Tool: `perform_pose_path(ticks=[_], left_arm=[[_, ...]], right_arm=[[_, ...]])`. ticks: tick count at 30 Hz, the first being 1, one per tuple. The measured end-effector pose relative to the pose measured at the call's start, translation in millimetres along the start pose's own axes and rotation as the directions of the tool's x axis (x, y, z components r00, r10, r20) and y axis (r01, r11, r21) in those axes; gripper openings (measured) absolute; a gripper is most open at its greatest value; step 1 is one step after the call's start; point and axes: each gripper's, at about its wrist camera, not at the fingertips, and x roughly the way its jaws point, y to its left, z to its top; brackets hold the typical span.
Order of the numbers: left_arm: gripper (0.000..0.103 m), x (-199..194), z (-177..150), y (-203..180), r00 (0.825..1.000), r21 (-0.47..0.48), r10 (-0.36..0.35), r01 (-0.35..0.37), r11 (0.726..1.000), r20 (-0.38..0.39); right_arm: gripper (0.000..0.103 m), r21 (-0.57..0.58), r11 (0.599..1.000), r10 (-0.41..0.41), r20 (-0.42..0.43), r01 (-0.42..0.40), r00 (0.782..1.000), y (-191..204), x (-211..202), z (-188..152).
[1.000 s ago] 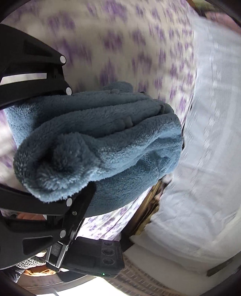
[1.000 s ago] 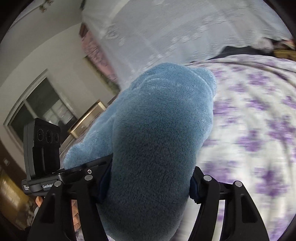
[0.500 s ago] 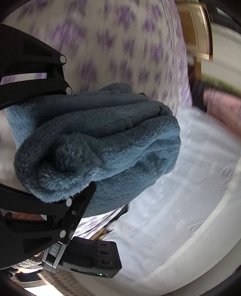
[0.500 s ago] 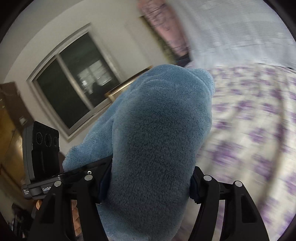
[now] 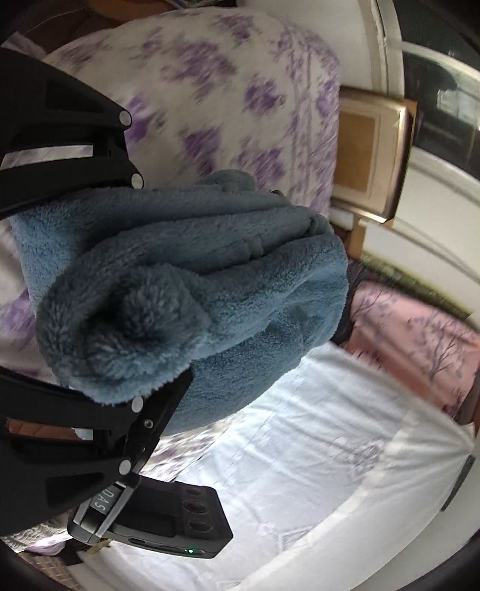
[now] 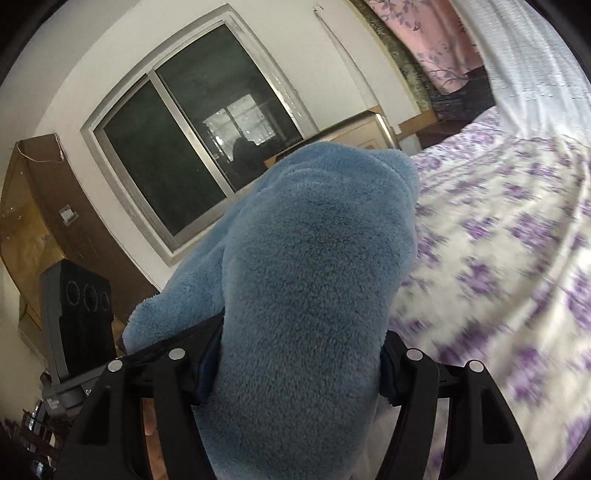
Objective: Fold small clothes
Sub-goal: 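Carry the held jacket bundle across the bed with the right tool, then lower the jacket bundle onto the bed and open the right tool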
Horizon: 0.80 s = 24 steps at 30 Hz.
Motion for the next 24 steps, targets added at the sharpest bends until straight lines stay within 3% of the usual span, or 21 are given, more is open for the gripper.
perform_pose_path(ticks=[3, 6, 8, 9, 10, 12, 14, 18, 20, 24], left_arm=[[0.058, 8.5, 7.4, 20.9, 1.0, -0.02, -0.003, 0.003, 1.0, 0.014], [0.062, 34.3, -3.4, 45.0, 0.999, -0.077, 0.006, -0.009, 0.997, -0.039], [0.077, 55.0, -17.6, 64.1, 0.994, -0.16, 0.02, -0.038, 0.986, -0.112], [0.08, 56.9, -17.9, 66.8, 0.992, -0.183, 0.0, -0.023, 0.983, -0.127], [0.084, 54.1, -17.1, 62.1, 0.993, -0.163, 0.025, -0.043, 0.986, -0.111], [0.096, 55.2, -19.4, 53.2, 0.988, -0.12, 0.114, -0.126, 0.985, -0.102], [0.099, 52.2, -20.9, 45.5, 0.978, -0.092, 0.193, -0.199, 0.976, -0.074], [0.099, 45.0, -26.4, 43.9, 0.975, -0.1, 0.216, -0.22, 0.97, -0.046], [0.099, 32.4, -32.2, 41.6, 0.961, -0.115, 0.275, -0.273, 0.955, 0.004], [0.099, 10.2, -53.5, 11.7, 0.891, -0.107, 0.45, -0.442, 0.891, 0.066]], right_arm=[[0.067, -0.028, 1.0, -0.01, 0.002, 0.01, 1.0, 2.4, 23.1, 5.4], [0.068, -0.02, 0.999, -0.051, -0.037, 0.05, 0.998, -13.4, 46.7, -7.2], [0.08, 0.009, 0.997, -0.072, -0.082, 0.073, 0.994, -33.9, 60.4, -25.5], [0.081, 0.078, 0.996, -0.028, -0.083, 0.034, 0.996, -48.2, 60.3, -31.3], [0.082, 0.148, 0.989, 0.031, -0.08, -0.018, 0.996, -57.8, 58.2, -29.9], [0.082, 0.137, 0.991, 0.016, -0.078, -0.006, 0.997, -55.1, 54.4, -32.0], [0.082, 0.111, 0.994, 0.005, -0.044, 0.0, 0.999, -48.9, 43.3, -33.5], [0.083, 0.101, 0.993, -0.072, 0.155, 0.057, 0.985, -42.2, -8.0, -42.5], [0.086, 0.104, 0.986, -0.145, 0.187, 0.127, 0.972, -40.4, -21.8, -47.2], [0.094, 0.1, 0.945, -0.323, 0.138, 0.311, 0.936, -30.2, -28.1, -57.2]])
